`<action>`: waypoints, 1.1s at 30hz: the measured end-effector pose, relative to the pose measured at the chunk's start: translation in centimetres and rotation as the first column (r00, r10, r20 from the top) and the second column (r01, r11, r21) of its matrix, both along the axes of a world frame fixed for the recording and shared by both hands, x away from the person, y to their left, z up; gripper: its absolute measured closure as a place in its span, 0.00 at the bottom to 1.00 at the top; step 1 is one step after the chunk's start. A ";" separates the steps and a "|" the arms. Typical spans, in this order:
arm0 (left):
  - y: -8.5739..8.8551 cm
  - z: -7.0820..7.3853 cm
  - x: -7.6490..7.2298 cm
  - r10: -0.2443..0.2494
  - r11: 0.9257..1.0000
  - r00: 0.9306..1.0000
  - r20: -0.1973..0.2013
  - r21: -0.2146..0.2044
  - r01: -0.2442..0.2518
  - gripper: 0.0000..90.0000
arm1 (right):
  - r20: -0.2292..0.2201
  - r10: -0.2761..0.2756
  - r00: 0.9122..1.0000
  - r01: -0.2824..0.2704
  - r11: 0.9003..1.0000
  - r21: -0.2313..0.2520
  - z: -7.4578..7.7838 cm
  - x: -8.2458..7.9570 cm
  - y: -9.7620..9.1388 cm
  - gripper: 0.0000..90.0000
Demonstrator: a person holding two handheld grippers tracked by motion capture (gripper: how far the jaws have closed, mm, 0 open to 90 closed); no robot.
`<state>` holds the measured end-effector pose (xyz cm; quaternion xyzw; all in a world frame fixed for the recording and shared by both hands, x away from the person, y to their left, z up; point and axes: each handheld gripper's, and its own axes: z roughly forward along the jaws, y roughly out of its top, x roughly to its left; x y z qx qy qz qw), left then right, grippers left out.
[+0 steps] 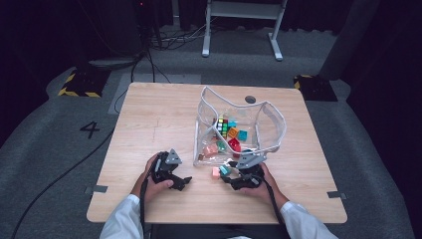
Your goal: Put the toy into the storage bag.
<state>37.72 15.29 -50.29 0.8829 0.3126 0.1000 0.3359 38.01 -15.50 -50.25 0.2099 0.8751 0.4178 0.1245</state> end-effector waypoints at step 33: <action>0.0 0.0 -0.1 0.011 1.000 1.000 -0.003 0.006 -0.011 0.04 | -0.052 -0.006 0.999 0.006 1.000 -0.007 0.0 -0.5 0.0 0.64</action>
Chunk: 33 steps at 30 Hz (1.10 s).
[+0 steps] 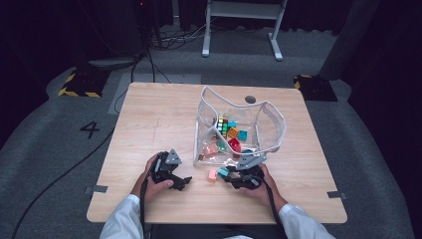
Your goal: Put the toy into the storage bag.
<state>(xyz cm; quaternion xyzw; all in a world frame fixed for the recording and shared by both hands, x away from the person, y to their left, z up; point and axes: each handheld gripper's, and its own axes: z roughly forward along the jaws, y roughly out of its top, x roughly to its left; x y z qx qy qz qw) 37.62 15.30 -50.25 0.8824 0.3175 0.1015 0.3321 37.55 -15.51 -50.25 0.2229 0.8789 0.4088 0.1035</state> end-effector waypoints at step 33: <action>0.0 -0.1 0.0 -0.005 1.000 1.000 0.004 -0.011 0.005 0.04 | 0.047 -0.009 0.999 0.007 0.999 0.047 2.8 -2.8 -10.3 0.64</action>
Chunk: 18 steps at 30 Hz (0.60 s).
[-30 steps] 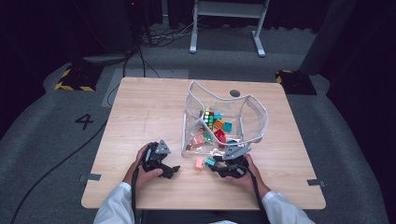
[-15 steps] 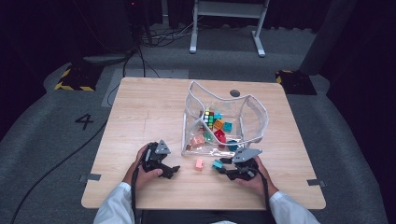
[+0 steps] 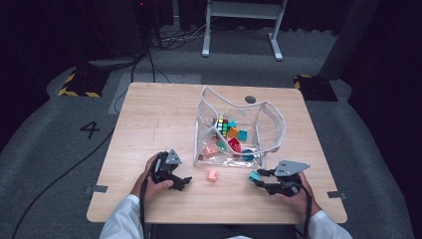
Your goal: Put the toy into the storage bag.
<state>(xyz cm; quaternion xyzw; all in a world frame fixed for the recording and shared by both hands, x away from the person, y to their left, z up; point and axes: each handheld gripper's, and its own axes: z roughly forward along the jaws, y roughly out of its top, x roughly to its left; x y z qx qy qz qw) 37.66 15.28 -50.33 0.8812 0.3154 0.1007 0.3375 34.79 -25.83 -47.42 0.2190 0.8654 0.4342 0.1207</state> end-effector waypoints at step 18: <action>0.0 0.0 0.0 -0.001 1.000 1.000 0.000 -0.001 0.001 0.04 | 0.016 -0.210 0.978 0.210 0.978 0.014 0.6 0.6 -8.1 0.64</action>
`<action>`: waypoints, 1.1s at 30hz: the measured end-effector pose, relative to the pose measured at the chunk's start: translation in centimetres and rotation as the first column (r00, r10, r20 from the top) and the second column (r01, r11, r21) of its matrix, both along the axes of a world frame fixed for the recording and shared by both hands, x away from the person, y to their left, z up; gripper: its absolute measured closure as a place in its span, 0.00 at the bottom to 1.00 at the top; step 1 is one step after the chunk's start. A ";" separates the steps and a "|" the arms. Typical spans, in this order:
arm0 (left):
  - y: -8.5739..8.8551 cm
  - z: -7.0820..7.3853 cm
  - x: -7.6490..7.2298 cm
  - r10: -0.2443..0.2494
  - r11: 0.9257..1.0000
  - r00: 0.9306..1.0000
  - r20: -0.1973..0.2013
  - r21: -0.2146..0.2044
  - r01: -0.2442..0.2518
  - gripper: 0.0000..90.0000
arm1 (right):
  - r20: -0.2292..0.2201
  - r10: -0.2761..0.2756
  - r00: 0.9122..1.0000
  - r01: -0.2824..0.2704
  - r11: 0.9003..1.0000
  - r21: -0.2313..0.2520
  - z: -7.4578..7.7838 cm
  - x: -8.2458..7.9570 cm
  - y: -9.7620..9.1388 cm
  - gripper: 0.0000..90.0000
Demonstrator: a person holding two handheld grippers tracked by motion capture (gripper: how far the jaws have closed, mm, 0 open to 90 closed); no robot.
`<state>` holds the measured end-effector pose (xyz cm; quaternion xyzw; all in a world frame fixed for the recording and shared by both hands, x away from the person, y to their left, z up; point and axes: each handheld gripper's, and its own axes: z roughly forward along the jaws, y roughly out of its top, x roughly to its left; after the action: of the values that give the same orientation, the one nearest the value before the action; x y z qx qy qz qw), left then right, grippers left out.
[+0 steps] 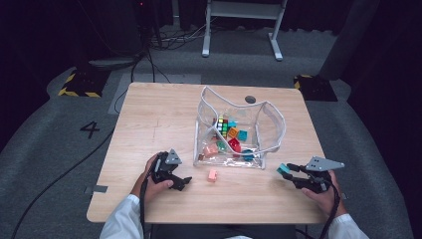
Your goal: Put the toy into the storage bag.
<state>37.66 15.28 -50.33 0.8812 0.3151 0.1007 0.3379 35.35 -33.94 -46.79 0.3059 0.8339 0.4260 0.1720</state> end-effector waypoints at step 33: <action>0.0 0.0 0.0 0.001 1.000 1.000 0.003 -0.001 -0.001 0.04 | 0.064 -0.237 0.969 0.237 0.971 0.016 8.2 11.7 -4.3 0.64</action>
<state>37.68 15.27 -50.35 0.8807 0.3153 0.1020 0.3384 47.07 -38.20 -38.61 0.3898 0.7835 0.4158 0.2477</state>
